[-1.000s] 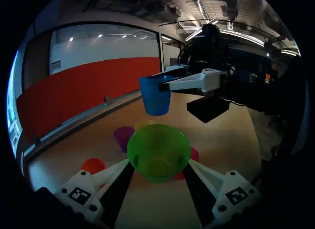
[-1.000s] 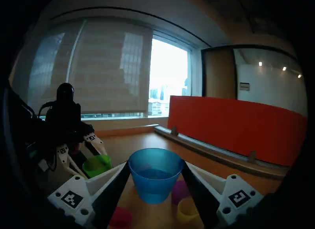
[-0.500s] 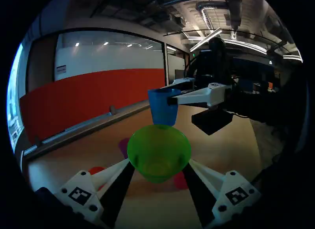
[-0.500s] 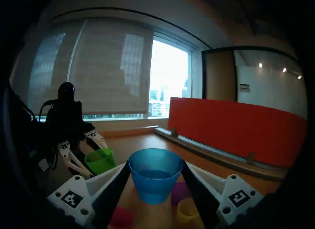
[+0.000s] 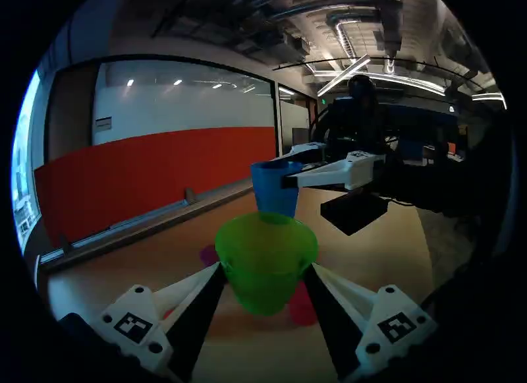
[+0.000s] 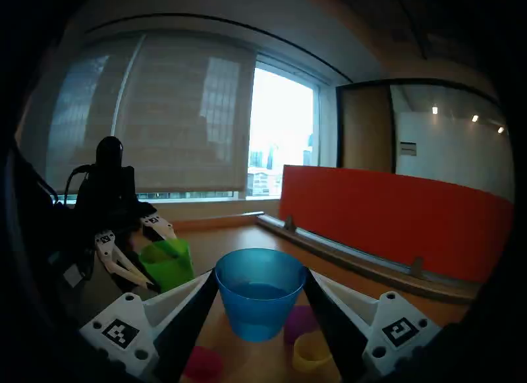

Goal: Pour water

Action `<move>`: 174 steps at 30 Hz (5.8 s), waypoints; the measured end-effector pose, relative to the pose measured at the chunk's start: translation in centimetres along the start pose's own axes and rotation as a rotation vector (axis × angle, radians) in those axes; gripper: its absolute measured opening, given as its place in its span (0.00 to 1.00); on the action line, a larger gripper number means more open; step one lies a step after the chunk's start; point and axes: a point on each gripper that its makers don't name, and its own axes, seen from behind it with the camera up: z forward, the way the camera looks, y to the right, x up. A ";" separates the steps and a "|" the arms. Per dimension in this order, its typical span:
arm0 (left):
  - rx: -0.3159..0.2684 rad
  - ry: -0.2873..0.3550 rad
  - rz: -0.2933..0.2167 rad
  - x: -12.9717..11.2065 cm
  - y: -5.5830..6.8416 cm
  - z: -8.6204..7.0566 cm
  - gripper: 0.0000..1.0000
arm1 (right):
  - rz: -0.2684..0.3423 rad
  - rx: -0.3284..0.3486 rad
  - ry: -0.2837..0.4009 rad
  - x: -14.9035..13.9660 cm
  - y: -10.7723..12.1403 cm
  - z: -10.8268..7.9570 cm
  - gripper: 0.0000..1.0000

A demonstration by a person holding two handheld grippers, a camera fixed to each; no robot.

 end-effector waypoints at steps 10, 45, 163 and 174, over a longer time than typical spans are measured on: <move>0.005 0.020 -0.014 0.8 -0.1 -0.2 0.81 | -0.002 0.003 0.007 0.4 -0.2 -0.3 0.93; 0.000 0.037 -0.051 0.8 0.3 0.0 0.81 | -0.073 0.029 -0.003 3.3 -0.2 -0.6 0.93; -0.015 0.121 -0.081 2.7 0.3 -0.4 0.81 | -0.890 0.074 -0.007 10.5 -5.4 4.0 0.93; -0.021 0.120 -0.076 2.6 0.6 -0.4 0.81 | -0.940 0.077 -0.014 10.5 -5.7 4.4 0.94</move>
